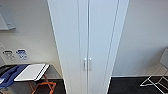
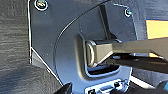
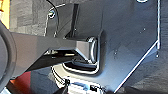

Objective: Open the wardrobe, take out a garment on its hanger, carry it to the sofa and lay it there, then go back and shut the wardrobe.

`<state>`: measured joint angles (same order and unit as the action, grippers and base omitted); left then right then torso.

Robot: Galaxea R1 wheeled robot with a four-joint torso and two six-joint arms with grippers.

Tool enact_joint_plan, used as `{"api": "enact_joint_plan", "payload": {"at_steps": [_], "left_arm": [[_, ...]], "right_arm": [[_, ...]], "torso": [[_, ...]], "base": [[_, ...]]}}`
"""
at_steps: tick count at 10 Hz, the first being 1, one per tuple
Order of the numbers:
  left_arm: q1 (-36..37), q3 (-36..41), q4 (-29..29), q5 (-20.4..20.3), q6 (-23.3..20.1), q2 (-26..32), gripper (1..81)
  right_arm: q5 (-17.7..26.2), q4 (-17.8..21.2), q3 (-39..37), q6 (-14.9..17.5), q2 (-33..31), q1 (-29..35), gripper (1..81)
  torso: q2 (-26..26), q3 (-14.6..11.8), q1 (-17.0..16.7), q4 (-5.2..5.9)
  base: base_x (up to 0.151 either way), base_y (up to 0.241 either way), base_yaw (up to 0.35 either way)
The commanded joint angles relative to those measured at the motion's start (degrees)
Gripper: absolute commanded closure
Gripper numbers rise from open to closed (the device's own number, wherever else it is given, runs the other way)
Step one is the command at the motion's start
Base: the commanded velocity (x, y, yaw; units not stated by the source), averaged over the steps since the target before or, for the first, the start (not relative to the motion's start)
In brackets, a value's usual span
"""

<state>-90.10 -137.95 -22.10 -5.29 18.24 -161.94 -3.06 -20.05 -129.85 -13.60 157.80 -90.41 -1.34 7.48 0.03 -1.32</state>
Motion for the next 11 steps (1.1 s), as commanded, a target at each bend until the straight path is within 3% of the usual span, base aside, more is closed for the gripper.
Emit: {"api": "enact_joint_plan", "payload": {"at_steps": [1, 11], "left_arm": [[0.8, 0.5, -0.6, 2.8, 0.0, 0.6, 1.0], [0.8, 0.5, -0.7, 2.8, 0.0, 0.5, 1.0]], "right_arm": [[3.1, -0.6, 0.2, 0.0, -0.8, 1.3, 1.0], [3.1, -0.5, -0.4, 0.0, -0.6, 1.8, 1.0]], "torso": [[0.0, 0.0, 0.0, 0.0], [0.0, 0.0, 0.1, 0.0]], "base": [[0.136, 0.0, 0.0], [0.129, 0.0, 0.0]]}}
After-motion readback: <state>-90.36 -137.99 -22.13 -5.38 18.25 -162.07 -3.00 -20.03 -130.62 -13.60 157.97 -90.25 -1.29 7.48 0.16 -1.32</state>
